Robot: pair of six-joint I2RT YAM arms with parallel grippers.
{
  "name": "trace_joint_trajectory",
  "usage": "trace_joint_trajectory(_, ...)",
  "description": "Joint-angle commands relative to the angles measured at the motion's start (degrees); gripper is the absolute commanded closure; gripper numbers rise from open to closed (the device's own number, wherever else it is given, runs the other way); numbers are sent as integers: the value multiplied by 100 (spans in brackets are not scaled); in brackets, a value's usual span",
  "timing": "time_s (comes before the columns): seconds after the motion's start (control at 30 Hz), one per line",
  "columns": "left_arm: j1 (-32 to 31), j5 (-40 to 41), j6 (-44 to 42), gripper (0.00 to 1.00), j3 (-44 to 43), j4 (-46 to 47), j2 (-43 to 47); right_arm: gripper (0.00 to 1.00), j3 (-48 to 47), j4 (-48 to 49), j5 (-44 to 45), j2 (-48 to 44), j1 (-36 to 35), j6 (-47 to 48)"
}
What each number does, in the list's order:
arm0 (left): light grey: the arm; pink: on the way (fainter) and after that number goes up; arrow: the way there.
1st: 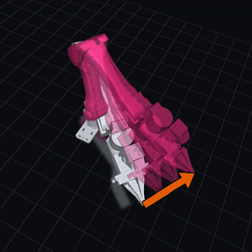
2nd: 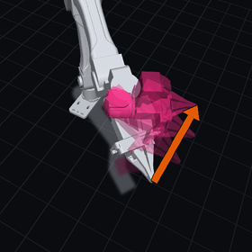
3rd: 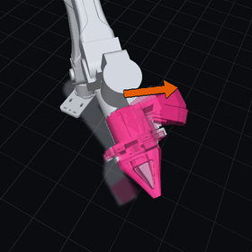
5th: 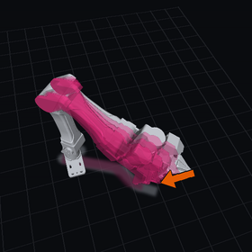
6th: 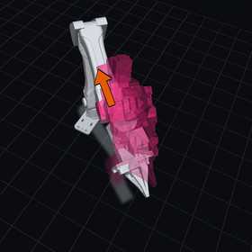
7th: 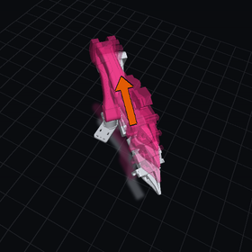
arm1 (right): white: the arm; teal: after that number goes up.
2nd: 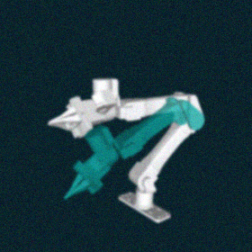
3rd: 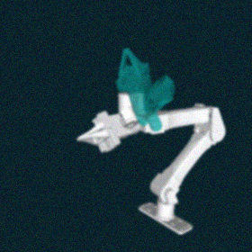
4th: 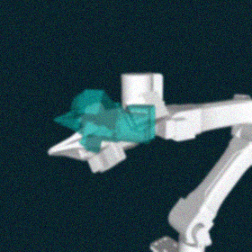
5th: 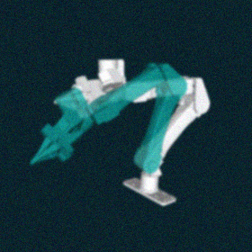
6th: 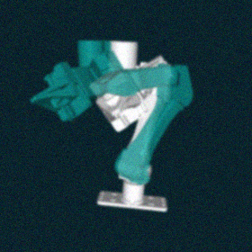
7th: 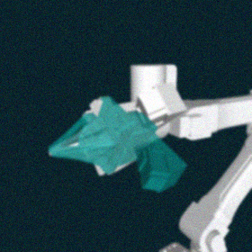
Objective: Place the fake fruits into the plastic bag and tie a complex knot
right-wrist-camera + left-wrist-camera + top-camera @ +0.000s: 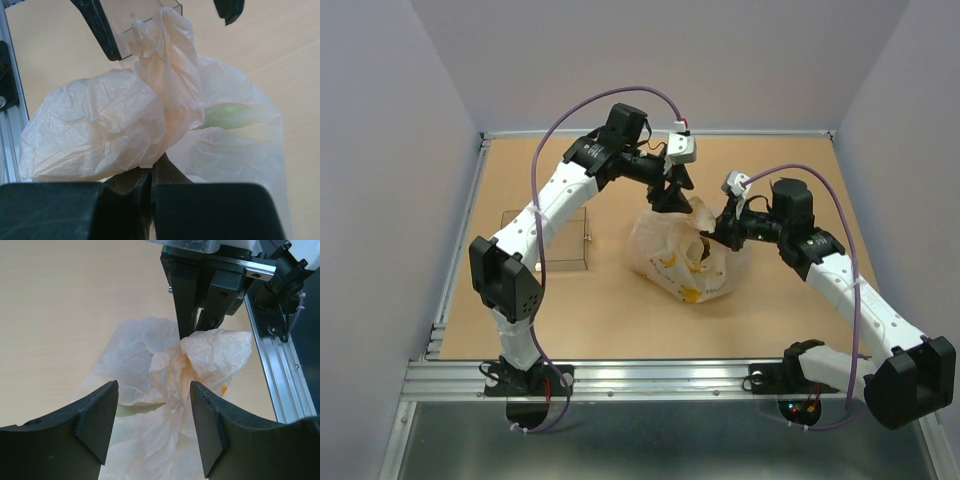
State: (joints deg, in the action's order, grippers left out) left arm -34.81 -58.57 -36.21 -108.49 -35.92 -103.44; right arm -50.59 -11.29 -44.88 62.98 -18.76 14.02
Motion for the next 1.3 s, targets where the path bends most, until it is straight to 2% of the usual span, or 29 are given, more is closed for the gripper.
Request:
trace_joint_trajectory(0.0, -105, -304, -132, 35, -278, -117, 69, 100, 128, 215, -29, -67, 22, 66)
trace_joint_trajectory(0.1, -131, -348, -158, 50, -234, -143, 34, 100, 163, 206, 32, -93, 22, 66)
trace_joint_trajectory(0.13, -132, -401, -193, 61, -243, -265, 8, 99, 172, 206, 50, -93, 22, 48)
trace_joint_trajectory(0.17, -123, -393, -333, 67, -295, -353, -53, 99, 181, 215, 76, -102, 22, 13)
trace_joint_trajectory(0.2, -123, -392, -361, 84, -313, -467, -71, 98, 190, 206, 137, -110, 22, -13)
trace_joint_trajectory(0.23, -123, -375, -378, 96, -340, -529, -106, 97, 190, 206, 181, -111, 22, -48)
trace_joint_trajectory(0.27, -88, -357, -431, 100, -375, -608, -115, 93, 198, 197, 225, -137, 22, -83)
trace_joint_trajectory(0.37, 17, -252, -371, 100, -192, -557, -19, 87, 260, 162, 305, -207, 22, -93)
trace_joint_trajectory(0.6, 264, 117, -256, 100, 187, -143, 280, 83, 321, 57, 393, -365, 40, -136)
trace_joint_trajectory(0.7, 343, 231, -45, 100, 354, 146, 394, 83, 356, 13, 428, -374, 48, -119)
trace_joint_trajectory(0.8, 492, 197, 534, 100, 451, 664, 579, 83, 374, -5, 437, -339, 66, -128)
trace_joint_trajectory(0.93, 519, -373, 887, 100, 749, 779, 956, 90, 339, 4, 419, -199, 66, -198)
trace_joint_trajectory(1.03, 379, -357, 1519, 100, 1302, 1113, 1474, 99, 252, 13, 349, -84, 66, -329)
trace_joint_trajectory(1.17, 27, -243, 1634, 100, 2057, 1052, 1853, 100, 172, 13, 314, -5, 66, -488)
trace_joint_trajectory(1.27, -219, 55, 2054, 100, 2777, 1534, 2152, 100, 154, 13, 278, 4, 66, -523)
